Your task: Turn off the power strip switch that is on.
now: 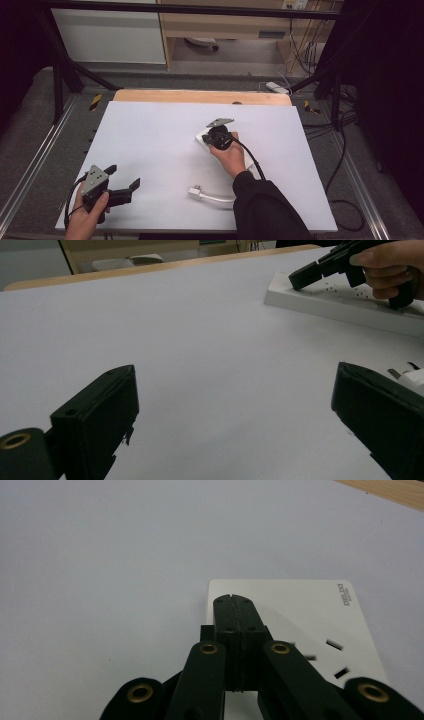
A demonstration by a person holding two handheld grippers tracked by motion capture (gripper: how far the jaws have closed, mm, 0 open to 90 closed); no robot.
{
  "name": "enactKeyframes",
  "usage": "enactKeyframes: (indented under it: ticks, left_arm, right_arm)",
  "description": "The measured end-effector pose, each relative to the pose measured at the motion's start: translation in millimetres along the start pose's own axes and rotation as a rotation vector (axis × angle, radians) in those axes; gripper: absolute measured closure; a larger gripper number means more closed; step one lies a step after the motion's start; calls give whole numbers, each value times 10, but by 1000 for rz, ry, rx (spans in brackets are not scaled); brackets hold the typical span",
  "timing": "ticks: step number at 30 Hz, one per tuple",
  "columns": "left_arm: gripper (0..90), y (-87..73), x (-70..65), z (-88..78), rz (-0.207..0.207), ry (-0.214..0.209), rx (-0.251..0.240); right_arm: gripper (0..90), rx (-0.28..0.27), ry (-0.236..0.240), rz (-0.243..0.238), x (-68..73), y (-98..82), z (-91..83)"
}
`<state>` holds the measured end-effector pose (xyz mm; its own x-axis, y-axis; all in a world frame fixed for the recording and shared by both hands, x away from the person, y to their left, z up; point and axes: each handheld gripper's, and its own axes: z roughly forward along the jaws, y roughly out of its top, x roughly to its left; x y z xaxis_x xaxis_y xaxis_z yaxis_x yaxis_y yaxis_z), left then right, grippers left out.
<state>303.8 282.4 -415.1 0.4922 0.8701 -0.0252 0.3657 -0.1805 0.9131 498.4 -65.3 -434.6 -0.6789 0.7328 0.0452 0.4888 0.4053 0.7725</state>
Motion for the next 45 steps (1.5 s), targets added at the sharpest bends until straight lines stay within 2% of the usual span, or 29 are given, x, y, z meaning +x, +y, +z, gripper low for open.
enactKeyframes:
  ticks: [2,12,22,29,45]
  left_arm:
    - [49,0,2,-1,0,0,0]
    - [49,1,15,-10,-5,0,-4]
    - [49,-2,29,-16,-10,5,-4]
    - [49,-3,28,-14,-10,3,-3]
    - [49,-5,26,-10,-9,4,-3]
  right_arm:
    - [900,-12,6,4,3,-3,10]
    - [900,-7,8,-5,7,11,13]
    - [900,-28,-6,-18,17,30,-32]
    - [900,-40,-7,-30,24,48,-91]
    - [900,-85,6,-24,30,56,-267]
